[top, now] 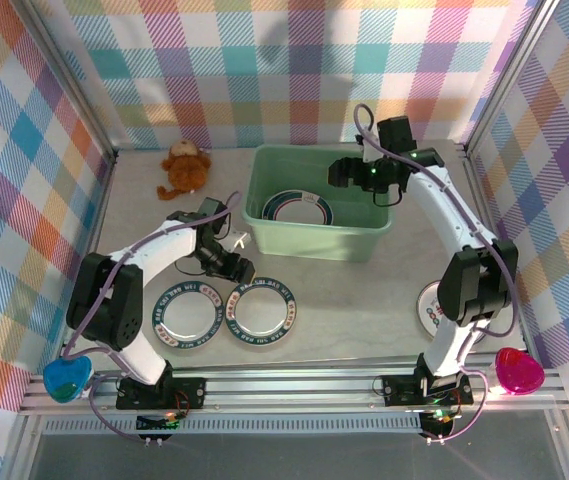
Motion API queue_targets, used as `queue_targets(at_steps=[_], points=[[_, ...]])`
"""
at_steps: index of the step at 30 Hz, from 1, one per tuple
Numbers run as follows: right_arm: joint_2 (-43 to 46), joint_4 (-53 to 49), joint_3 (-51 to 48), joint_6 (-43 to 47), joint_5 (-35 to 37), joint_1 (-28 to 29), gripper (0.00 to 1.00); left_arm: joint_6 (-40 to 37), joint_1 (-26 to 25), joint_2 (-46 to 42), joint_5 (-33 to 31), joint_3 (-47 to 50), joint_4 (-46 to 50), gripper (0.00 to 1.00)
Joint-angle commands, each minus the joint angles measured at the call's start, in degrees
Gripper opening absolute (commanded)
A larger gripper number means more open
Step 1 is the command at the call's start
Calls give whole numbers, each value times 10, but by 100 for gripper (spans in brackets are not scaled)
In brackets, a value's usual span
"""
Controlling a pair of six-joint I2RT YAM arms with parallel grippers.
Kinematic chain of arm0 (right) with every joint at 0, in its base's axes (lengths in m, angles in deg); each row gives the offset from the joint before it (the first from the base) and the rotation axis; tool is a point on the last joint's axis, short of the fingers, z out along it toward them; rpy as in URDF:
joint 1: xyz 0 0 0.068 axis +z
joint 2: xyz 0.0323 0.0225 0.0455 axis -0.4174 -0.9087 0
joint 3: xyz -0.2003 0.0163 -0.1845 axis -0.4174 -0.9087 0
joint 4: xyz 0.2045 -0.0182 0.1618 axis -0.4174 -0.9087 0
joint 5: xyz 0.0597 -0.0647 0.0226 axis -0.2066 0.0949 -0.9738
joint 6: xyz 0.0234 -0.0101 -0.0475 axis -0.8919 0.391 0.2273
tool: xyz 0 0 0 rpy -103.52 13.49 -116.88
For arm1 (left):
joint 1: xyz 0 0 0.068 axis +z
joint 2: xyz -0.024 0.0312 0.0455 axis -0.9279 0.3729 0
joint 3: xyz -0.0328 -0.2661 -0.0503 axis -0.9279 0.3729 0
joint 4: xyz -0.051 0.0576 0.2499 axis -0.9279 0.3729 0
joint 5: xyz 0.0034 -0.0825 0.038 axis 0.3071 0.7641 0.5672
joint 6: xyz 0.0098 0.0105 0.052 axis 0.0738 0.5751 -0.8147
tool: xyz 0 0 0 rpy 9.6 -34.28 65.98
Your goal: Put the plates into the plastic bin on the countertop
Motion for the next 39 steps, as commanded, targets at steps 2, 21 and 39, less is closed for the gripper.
queue_targets(at_steps=[2, 21, 39], points=[[36, 3, -21, 10, 12, 3, 88, -33, -9, 4, -29, 10, -22, 66], [74, 39, -87, -16, -4, 3, 88, -61, -29, 73, 17, 38, -56, 62], [132, 51, -166, -36, 25, 3, 87, -53, -29, 21, 11, 84, -96, 41]])
